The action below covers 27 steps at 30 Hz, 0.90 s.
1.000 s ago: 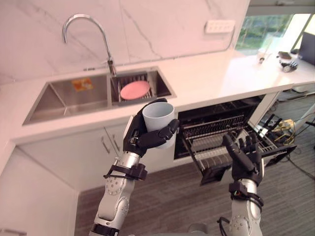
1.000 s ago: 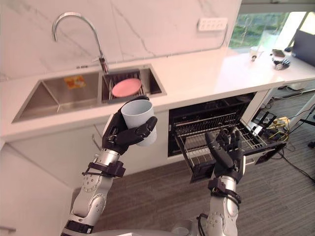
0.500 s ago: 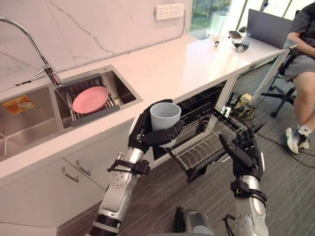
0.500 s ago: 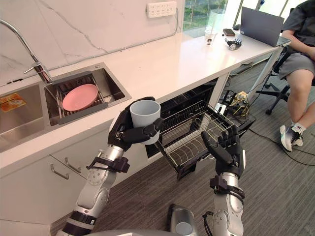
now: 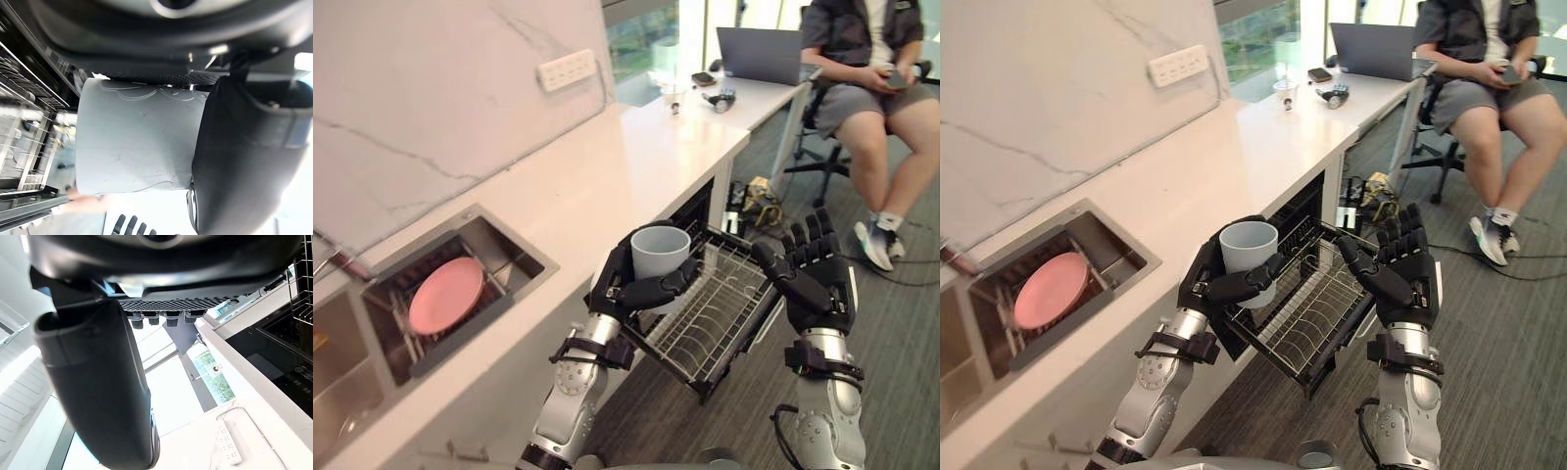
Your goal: Walk over to the sink, pick up the cup, carry it to the dishwasher, place the cup inside the dishwasher, then close the dishwasher door
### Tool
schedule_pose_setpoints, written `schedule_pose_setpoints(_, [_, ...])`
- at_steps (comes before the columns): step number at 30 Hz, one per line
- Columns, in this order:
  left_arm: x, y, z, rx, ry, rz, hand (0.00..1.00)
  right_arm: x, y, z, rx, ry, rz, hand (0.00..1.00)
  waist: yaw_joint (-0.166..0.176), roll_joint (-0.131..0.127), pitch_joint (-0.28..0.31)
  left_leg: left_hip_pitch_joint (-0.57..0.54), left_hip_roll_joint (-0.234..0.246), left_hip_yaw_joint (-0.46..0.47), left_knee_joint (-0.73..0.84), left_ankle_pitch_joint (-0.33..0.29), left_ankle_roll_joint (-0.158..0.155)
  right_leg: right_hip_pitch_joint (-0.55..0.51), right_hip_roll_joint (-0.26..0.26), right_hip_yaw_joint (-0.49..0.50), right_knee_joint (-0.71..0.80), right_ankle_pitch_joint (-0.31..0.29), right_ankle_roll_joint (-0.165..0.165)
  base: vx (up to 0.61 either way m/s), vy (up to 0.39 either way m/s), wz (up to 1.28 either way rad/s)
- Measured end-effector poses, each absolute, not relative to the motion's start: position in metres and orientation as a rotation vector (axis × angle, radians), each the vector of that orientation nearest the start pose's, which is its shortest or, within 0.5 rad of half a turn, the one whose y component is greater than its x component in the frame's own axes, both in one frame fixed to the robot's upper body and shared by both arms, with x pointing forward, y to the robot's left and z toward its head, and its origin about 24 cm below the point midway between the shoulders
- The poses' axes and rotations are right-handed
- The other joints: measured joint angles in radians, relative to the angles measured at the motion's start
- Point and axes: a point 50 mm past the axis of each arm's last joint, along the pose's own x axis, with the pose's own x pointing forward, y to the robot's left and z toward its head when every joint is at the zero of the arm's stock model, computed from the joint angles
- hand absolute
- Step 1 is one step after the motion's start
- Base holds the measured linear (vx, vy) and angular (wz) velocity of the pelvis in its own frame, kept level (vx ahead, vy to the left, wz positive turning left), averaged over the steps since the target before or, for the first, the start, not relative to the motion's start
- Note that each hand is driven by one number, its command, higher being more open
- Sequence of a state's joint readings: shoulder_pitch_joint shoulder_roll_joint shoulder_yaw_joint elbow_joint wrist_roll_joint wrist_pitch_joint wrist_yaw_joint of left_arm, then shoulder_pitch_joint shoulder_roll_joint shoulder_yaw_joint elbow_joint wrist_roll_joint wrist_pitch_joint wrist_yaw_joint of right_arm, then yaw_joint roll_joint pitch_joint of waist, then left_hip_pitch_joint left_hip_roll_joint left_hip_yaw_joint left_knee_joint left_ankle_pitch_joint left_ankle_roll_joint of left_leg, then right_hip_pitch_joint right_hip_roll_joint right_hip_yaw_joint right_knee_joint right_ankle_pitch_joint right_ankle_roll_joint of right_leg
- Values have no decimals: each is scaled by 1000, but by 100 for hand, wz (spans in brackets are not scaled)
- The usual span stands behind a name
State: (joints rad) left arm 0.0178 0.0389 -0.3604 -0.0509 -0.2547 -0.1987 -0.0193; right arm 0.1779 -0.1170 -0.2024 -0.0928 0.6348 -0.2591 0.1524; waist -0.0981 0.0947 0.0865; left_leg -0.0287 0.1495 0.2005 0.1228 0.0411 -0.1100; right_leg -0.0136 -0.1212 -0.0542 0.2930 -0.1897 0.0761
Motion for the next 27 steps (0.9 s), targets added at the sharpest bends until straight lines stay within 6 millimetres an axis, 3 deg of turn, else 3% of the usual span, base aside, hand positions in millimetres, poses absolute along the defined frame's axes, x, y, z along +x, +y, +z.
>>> schedule_pose_setpoints(3, [243, 81, 76, -218, -228, -336, 0, 212, -225, 61, 492, -318, -89, 100, -1, -42, -17, 15, -68, 34, -99, 24, 37, -8, -64, -10, -62, 33, 52, 191, 226, -13])
schedule_pose_setpoints(6, [249, 95, 80, -203, -252, -239, 0, 221, -208, 62, 576, -297, 49, 100, 0, -50, -21, 39, -95, 37, -135, 22, 55, 37, -86, -44, -144, 78, 79, 129, 142, 4])
schedule_pose_setpoints(12, [255, 114, 101, -39, -439, -65, 0, 230, -184, 61, 673, -239, 266, 100, 4, -53, -22, 66, -98, 31, -170, 23, 57, 66, -83, -84, -179, 102, 87, 51, 26, 3])
schedule_pose_setpoints(18, [268, 105, 116, 172, -580, -54, 0, 234, -186, 63, 715, -210, 305, 100, -9, -62, -23, 72, -101, 61, -195, 36, 68, 64, -80, -88, -220, 155, 96, -23, 44, -15])
schedule_pose_setpoints(22, [270, 97, 111, 259, -583, -104, 0, 234, -181, 61, 718, -176, 338, 100, -13, -81, -15, 72, -111, 74, -209, 49, 73, 61, -86, -89, -244, 165, 96, -64, 37, -9])
schedule_pose_setpoints(27, [267, 85, 100, 330, -563, -188, 0, 237, -173, 64, 690, -149, 408, 100, -14, -83, -16, 62, -119, 76, -216, 63, 77, 52, -88, -93, -250, 171, 87, -75, 23, -2])
